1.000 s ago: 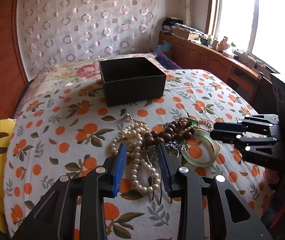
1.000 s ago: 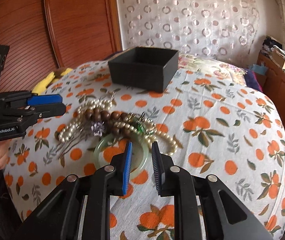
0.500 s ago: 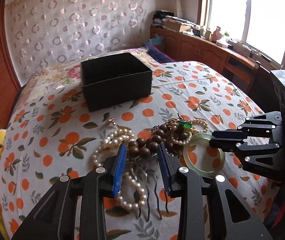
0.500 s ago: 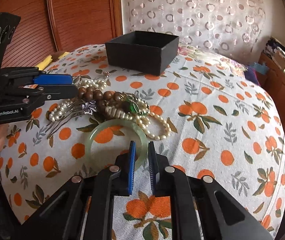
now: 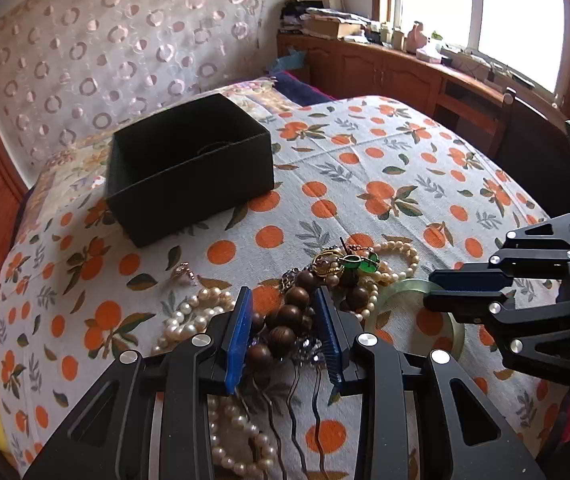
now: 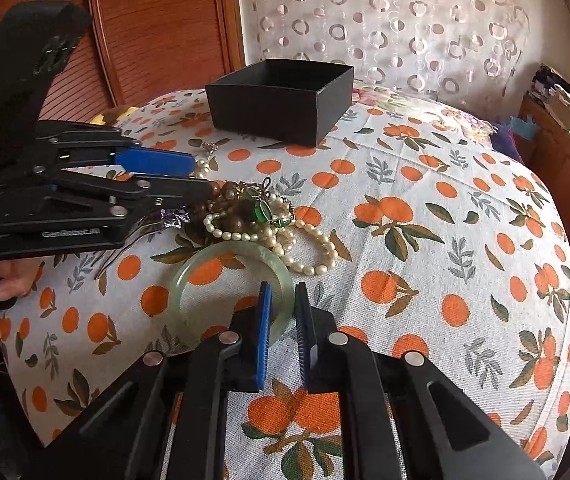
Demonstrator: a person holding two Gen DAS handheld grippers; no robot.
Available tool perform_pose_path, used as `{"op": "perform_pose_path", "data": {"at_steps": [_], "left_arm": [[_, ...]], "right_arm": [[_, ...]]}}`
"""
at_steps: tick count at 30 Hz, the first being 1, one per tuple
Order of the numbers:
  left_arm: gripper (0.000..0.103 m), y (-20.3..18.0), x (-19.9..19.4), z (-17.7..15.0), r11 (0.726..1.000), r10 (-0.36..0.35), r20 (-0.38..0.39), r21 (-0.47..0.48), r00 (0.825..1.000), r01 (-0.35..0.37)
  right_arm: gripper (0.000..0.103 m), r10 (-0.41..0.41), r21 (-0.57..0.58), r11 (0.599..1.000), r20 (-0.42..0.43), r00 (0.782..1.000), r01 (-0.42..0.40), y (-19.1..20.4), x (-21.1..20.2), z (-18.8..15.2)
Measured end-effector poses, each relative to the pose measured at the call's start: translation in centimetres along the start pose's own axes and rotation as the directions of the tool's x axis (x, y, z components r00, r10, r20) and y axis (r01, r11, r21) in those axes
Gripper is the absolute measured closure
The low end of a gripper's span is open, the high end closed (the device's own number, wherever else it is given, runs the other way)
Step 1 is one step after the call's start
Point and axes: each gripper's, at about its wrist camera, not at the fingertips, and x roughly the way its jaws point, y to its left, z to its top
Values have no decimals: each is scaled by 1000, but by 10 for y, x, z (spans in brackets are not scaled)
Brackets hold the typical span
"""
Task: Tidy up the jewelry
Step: 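Grasp the brown wooden bead bracelet with the left tool and lift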
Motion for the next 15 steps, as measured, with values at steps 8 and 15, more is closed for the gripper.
{"op": "perform_pose_path", "data": {"at_steps": [8,15], "left_arm": [[80,-1,7,2,1000,-12,-14,6,1000,12],[91,1,-3,1,999,-43,4,-16,999,43]], "right_arm": [[90,-9,-7,1000,0,1000,9,2,0,0],[90,-8,-6,1000,0,1000,8,2,1,0]]}}
